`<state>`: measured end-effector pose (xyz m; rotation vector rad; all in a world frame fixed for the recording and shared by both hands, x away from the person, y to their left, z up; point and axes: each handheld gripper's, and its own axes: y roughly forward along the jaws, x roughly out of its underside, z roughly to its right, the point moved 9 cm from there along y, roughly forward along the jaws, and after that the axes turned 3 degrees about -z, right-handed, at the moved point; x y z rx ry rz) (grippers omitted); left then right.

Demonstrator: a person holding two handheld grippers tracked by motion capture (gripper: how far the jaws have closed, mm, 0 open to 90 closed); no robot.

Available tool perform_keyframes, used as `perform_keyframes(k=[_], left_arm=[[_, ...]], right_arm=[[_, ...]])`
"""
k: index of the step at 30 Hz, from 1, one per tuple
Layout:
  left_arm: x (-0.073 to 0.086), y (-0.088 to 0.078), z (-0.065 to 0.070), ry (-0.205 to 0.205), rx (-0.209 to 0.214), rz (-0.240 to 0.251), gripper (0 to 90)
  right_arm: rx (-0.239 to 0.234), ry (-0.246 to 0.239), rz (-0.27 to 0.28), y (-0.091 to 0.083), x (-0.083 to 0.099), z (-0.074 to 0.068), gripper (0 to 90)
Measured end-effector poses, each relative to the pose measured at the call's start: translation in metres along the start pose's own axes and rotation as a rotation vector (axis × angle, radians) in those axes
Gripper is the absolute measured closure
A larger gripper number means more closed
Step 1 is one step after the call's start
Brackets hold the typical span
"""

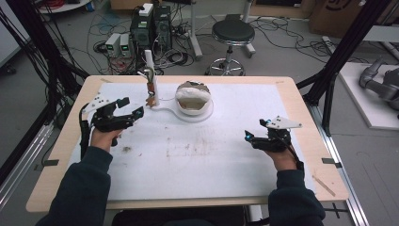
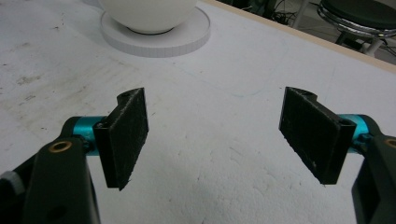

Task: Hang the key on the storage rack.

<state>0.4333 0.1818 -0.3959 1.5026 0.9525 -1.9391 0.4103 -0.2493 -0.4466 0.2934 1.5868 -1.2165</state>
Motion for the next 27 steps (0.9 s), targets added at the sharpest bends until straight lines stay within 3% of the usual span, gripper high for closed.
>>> perform_keyframes(k=[3, 7, 13, 27], left_arm=[[0.01, -0.005, 0.004, 0.01, -0.009, -0.019, 18.7], [0.027, -0.007, 0.016, 0.061, -0.051, -0.068, 17.8], [0.042, -0.005, 0.023, 0.055, -0.045, -0.089, 17.8], [0.043, -0.015, 0.016, 0.032, -0.046, -0.05, 18.0]], right_arm=[[0.001, 0.003, -0.001, 0.0, 0.0, 0.0, 23.0], [-0.011, 0.023, -0.007, 0.0, 0.002, 0.003, 21.4], [-0.009, 0.031, -0.007, -0.003, 0.008, 0.009, 21.3], [-0.022, 0.022, 0.012, -0.014, 0.009, 0.004, 21.2]])
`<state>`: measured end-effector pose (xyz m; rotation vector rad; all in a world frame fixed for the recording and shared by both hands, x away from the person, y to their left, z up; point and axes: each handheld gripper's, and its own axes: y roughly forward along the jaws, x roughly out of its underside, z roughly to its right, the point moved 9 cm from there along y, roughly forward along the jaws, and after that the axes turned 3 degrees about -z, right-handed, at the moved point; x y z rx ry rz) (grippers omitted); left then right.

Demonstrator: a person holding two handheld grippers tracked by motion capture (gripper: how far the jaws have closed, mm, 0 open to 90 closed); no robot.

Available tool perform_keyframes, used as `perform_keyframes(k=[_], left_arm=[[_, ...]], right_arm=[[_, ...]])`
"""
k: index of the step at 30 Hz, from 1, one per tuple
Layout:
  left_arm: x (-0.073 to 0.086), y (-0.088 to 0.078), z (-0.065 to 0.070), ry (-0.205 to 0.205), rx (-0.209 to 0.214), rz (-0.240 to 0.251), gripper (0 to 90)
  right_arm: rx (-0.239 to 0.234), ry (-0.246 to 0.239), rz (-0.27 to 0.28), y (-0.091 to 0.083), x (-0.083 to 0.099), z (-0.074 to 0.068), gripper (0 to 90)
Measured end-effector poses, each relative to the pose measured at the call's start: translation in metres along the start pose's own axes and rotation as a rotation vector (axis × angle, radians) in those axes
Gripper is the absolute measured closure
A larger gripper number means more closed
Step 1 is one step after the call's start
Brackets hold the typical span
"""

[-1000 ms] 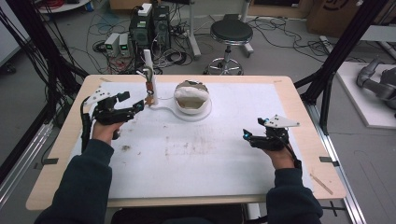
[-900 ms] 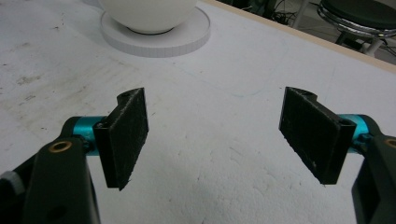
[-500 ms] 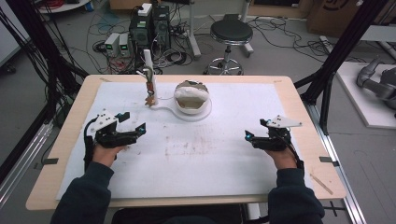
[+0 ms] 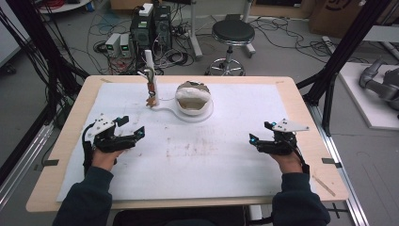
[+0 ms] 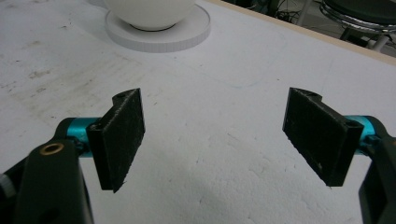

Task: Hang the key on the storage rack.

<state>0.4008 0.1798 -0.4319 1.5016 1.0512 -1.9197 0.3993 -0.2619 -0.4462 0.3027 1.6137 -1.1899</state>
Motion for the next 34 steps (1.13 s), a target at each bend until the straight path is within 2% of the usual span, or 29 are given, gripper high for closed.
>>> perform_keyframes(k=[20, 34], left_arm=[[0.0033, 0.0003, 0.0003, -0.005, 0.007, -0.009, 18.1], [0.0041, -0.001, -0.004, -0.024, -0.005, -0.004, 18.1]], right_arm=[[0.003, 0.004, -0.002, -0.0007, 0.0019, 0.0006, 21.2], [0.002, 0.011, 0.001, 0.0003, 0.0017, 0.0033, 21.2]])
